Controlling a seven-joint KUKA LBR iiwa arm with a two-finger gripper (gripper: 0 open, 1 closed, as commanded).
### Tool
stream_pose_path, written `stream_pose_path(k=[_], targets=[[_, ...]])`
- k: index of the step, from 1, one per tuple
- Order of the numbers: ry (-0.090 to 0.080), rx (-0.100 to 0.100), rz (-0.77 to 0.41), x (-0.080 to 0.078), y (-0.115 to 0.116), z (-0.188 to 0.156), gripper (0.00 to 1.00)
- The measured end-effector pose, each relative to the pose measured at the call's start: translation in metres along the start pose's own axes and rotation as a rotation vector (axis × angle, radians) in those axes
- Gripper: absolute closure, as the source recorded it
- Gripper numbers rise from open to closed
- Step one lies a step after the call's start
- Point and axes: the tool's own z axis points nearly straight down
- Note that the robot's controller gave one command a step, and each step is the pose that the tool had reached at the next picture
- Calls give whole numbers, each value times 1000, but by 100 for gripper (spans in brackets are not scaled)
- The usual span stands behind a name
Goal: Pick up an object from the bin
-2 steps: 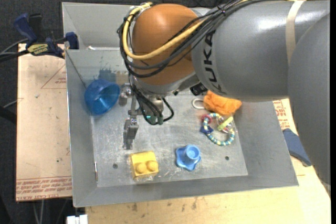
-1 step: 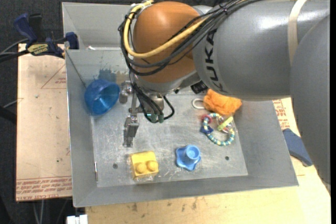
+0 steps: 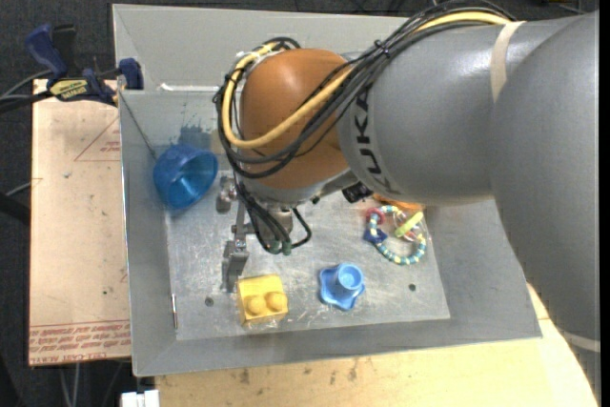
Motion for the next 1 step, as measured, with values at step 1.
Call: stream_pose_path(k=[1], targets=[[4, 1, -57, 35, -6, 68, 0]])
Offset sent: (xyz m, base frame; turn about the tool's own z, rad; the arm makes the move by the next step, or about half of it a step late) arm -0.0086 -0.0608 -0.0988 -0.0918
